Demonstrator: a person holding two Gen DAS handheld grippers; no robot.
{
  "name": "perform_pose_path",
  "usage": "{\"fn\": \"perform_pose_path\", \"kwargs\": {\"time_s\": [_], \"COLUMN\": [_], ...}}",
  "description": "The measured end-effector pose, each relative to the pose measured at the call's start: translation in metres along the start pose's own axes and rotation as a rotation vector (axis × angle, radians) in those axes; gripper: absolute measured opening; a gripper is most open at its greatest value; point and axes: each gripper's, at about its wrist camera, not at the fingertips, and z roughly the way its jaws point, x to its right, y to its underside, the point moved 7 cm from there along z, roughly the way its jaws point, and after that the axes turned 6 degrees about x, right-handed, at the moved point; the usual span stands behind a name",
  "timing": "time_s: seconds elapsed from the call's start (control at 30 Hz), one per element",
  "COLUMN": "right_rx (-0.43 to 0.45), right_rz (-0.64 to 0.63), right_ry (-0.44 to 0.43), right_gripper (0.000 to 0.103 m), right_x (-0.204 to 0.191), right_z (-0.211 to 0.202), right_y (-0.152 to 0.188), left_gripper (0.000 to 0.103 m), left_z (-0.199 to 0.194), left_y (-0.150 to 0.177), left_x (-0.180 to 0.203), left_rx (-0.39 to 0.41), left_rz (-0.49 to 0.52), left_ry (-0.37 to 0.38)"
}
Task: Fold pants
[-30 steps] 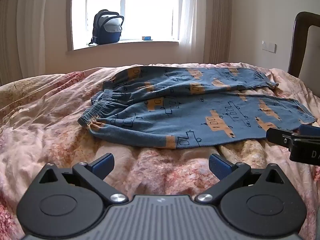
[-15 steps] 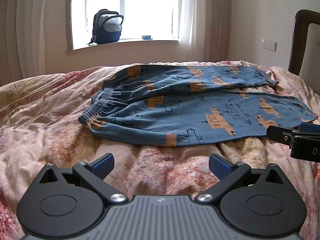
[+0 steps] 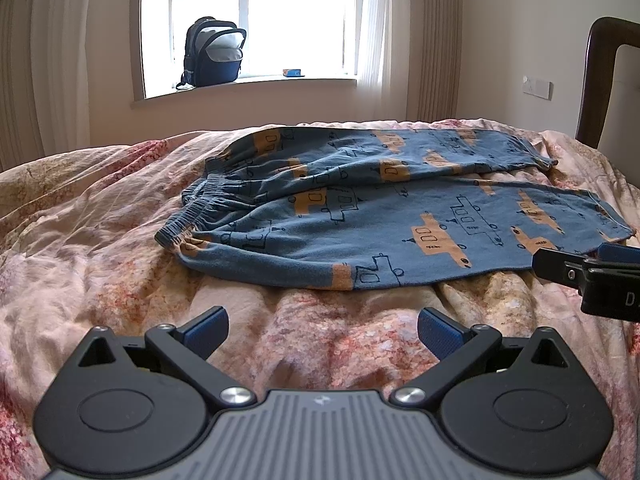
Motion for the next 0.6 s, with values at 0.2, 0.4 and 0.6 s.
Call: {"fn": "perform_pose_path", "kwargs": {"time_s": [0.2,0.4,0.6], "right_rx": [-0.001,-0.002,-0.003], "right_rz": [0.001,0.002,0.002], "right_ry": [0.001,0.0,0.0], "right_gripper": [0.103,0.103,0.103], "right_x": [0.0005,0.0,-0.0001], "right_z": [0.0013,0.0007,0.0009], "right_y": [-0.0003,-0.0001,-0.0001], "left_gripper": [0.103,0.103,0.103], "left_z": [-0.0002,0.0003,0.0001], "left_y": [0.0011,0.0016,0.0034], "left_x": [-0.0006,-0.0004,0.0], "left_rx": [-0.004,-0.007,-0.014], "left_rz": [0.0,0.001,0.004], "left_ry": [-0.002,-0.003,-0.004]}}
